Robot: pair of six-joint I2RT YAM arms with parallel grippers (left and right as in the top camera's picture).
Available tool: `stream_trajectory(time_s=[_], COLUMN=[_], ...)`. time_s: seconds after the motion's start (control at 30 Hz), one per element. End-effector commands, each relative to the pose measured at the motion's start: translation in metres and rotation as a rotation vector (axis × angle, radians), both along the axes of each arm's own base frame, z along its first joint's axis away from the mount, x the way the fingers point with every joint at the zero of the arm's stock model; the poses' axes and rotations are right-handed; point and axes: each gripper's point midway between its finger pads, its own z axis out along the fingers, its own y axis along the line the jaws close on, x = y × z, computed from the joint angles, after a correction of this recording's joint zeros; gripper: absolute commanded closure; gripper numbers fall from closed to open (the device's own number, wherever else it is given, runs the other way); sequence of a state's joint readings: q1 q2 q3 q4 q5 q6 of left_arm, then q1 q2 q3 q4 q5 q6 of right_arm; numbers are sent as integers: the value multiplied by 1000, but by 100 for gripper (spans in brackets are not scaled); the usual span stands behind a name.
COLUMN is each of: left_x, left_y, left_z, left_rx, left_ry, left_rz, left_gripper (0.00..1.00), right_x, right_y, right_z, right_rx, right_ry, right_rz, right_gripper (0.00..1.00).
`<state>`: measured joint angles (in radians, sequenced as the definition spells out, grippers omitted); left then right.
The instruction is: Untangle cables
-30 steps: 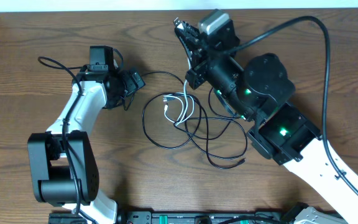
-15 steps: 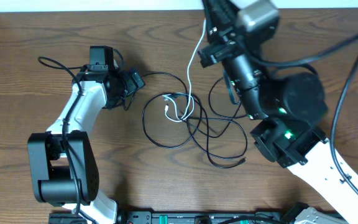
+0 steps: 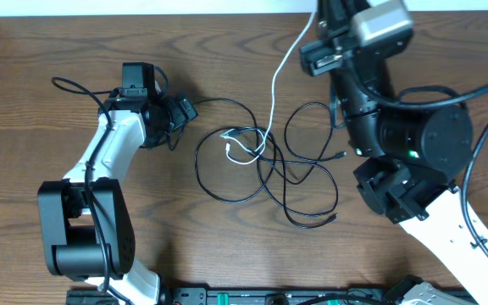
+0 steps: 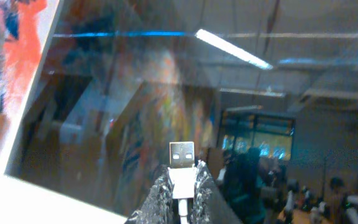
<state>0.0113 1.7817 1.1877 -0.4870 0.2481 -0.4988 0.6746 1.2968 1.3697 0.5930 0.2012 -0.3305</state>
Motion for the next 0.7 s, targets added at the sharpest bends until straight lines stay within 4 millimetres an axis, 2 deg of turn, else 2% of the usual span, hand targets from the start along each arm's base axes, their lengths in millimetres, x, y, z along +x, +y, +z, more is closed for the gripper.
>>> stream_trajectory(time_s=[0.0, 0.1, 0.2, 0.3, 0.4, 0.5, 0.6, 0.67], left_x=[0, -1, -1, -1, -1, -1, 0, 0], left_y=[2, 2, 2, 2, 2, 2, 2, 2], left_z=[6, 6, 6, 6, 6, 6, 6, 6], left_rx=[6, 7, 7, 7, 7, 7, 7, 7], left_ry=[-14, -14, -14, -14, -14, -14, -14, -14], left_rz=[13, 13, 13, 13, 13, 13, 13, 13], left_gripper=[0, 0, 0, 0, 0, 0, 0, 0], right_x=[0, 14, 34, 51, 64, 70, 66, 59], right_y=[-15, -23, -35, -45, -51, -59, -78, -96], right_z=[9, 0, -23, -54, -99, -152, -205, -234], right_rx=[-28, -83, -111, -153, -250, -345, -387, -350], right_ry=[-41, -10, 104, 248, 420, 613, 820, 945], right_rz=[-80, -142, -225, -321, -391, -438, -526, -592], right_gripper=[99, 99, 99, 99, 99, 99, 99, 99])
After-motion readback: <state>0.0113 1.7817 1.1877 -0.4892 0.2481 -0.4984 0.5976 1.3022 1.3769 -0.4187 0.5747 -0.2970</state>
